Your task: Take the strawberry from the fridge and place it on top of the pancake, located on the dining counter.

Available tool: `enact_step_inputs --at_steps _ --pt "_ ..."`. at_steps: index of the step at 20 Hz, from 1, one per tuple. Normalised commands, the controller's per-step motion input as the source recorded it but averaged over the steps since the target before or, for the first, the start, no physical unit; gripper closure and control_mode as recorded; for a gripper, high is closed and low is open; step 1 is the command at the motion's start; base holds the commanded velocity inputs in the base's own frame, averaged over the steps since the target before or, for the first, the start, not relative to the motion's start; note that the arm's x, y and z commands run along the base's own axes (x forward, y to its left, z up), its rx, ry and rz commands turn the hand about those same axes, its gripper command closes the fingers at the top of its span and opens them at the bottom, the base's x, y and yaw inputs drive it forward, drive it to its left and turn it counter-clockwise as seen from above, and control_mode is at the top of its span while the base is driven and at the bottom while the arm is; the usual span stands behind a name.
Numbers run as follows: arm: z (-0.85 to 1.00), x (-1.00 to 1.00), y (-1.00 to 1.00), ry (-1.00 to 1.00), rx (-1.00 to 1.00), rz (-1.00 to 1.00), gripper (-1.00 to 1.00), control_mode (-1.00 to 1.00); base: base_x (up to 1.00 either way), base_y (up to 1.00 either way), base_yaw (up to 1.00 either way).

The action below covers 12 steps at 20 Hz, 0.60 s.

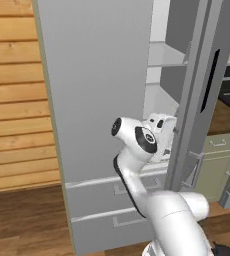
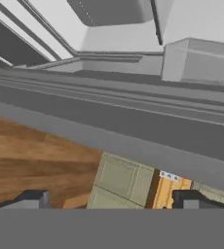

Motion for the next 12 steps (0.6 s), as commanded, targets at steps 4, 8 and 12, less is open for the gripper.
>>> enact_step_inputs --at_steps 4,8,12 --pt "-0.03 0.94 0.0 0.11 -0.28 0.0 -1.0 -1.0 0.0 0.0 0.0" --pt "0.0 0.41 -0.45 0.0 -0.02 0.0 -1.0 -1.0 0.0 0.0 0.0" --pt "0.0 0.14 -0.46 0.0 0.01 0.0 -1.0 -1.0 0.0 0.0 0.0"
